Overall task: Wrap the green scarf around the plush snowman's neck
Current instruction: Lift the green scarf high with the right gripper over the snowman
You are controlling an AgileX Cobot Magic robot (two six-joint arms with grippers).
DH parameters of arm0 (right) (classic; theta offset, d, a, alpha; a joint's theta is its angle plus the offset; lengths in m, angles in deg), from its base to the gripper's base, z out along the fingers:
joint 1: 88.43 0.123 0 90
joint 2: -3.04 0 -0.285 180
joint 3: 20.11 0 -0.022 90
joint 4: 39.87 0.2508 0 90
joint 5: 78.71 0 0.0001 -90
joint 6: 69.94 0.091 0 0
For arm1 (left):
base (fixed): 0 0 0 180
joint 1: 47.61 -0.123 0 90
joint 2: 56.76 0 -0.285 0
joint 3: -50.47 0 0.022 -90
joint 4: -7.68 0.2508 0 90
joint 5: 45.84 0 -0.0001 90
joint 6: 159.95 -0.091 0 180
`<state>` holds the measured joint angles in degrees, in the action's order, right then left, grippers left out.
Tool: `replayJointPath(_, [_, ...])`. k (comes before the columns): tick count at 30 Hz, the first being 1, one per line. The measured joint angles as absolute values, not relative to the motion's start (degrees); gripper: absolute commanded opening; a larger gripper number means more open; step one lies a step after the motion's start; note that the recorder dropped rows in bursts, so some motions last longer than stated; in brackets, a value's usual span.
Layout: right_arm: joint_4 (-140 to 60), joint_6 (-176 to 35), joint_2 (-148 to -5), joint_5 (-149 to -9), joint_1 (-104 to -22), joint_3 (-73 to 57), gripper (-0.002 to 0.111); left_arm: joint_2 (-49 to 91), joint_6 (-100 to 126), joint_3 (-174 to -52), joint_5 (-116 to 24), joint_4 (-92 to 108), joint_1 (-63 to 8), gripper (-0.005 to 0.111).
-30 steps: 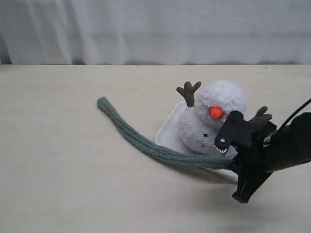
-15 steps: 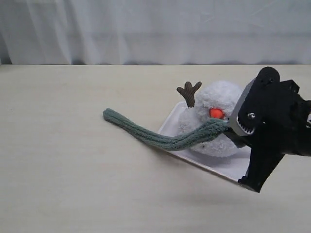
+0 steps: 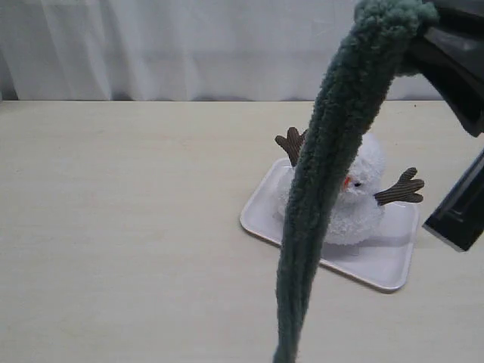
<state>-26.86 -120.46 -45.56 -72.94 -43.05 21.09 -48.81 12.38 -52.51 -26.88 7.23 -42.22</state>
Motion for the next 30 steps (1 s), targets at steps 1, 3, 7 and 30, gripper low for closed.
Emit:
replayJointPath(1, [-26.86,-120.63,-45.69,-72.39,-43.05,21.09,0.004,-48.81,12.38,-52.51,-26.88,7.23,-42.22,0.000])
replayJointPath(3, [-26.86,-122.46,-46.82,-70.17,-43.05,21.09,0.004,-48.81,12.38,-52.51,-26.88,7.23,-42.22,0.000])
replayJointPath(7, [-26.63,-125.16,-49.71,-65.27,-43.05,21.09,0.004,-48.81,12.38,-52.51,-26.88,7.23,-42.22,0.000])
replayJointPath(30, [13.76,-147.00,-71.05,-45.57,-57.53,17.70,0.004,-48.81,12.38,-52.51,-26.74,7.23,-42.22,0.000])
